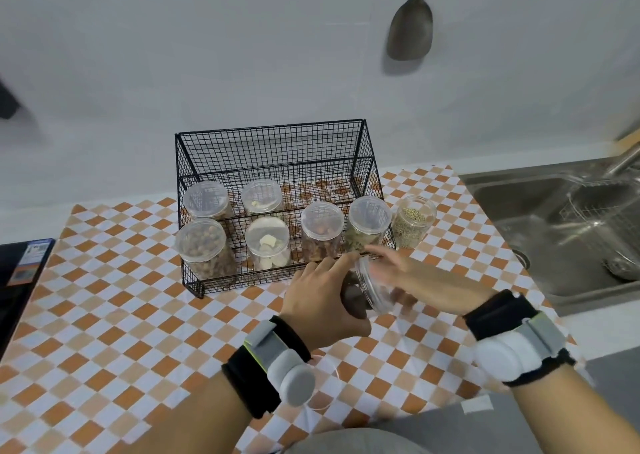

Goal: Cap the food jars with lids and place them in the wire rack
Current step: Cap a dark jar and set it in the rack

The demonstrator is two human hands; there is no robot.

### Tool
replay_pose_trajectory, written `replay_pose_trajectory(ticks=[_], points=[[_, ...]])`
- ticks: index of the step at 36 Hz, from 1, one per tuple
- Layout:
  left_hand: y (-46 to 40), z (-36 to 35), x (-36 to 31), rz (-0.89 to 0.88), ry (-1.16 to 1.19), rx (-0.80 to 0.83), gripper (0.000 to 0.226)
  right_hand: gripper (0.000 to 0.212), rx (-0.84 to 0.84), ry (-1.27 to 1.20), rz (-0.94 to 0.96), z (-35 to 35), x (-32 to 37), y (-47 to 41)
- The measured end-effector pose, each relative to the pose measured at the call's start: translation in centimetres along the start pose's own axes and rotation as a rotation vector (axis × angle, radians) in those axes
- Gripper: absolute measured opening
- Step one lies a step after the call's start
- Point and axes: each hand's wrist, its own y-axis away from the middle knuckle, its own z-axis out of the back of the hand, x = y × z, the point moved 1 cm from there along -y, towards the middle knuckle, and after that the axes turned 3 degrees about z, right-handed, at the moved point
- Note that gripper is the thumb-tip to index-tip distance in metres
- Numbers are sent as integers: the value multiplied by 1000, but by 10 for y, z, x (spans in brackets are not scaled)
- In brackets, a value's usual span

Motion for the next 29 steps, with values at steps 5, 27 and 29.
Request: replay_pose_trajectory(ticks=[5, 27, 29], points=[[-2, 1, 1, -5, 9, 12, 92, 59, -75, 37, 146, 3, -6, 1], [-8, 4, 1, -24, 78, 26, 94, 78, -55, -10, 284, 0, -17, 3], [-8, 4, 1, -29, 72, 35, 96, 68, -71, 22, 311, 3, -15, 5]])
